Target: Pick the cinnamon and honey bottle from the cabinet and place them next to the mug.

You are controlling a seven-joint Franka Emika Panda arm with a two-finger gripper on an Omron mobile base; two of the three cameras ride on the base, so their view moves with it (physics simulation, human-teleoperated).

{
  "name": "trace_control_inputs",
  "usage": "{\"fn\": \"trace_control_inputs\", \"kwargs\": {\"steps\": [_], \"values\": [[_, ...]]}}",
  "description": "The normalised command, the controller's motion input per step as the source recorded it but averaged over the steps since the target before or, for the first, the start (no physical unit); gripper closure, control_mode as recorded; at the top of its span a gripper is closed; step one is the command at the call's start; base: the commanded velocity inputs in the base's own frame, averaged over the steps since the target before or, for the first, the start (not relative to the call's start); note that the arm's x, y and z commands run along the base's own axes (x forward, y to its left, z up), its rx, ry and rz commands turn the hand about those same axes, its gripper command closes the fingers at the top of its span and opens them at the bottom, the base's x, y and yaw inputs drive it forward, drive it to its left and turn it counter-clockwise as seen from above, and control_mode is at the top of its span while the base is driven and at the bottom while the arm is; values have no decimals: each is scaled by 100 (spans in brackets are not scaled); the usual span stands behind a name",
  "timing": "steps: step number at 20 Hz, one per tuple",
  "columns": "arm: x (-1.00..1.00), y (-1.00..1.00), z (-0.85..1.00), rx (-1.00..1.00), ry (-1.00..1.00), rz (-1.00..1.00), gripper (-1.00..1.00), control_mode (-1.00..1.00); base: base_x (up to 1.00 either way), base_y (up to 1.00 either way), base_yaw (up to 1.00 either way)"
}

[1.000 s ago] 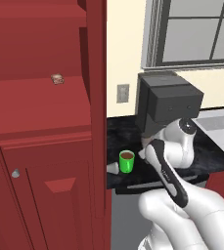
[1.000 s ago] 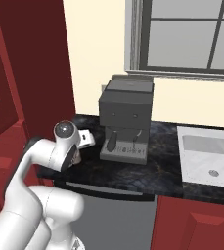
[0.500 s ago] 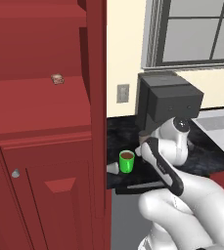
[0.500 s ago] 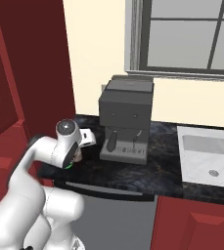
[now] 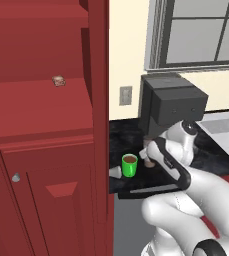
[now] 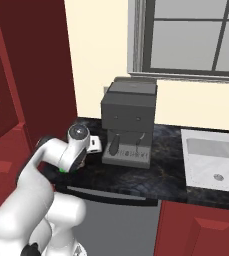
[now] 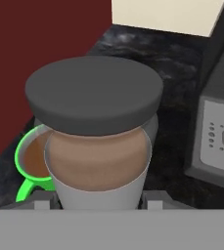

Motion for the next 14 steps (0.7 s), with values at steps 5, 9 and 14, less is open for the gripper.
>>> {"fn": "trace_control_inputs", "kwargs": {"steps": [5,9,14], "values": [[0,0,-39,1,-13,-2,100,-100,0,0,0],[0,0,-52,0,-18,-1,100,-100,0,0,0],[0,0,-46,0,-17,-1,100,-100,0,0,0]]}}
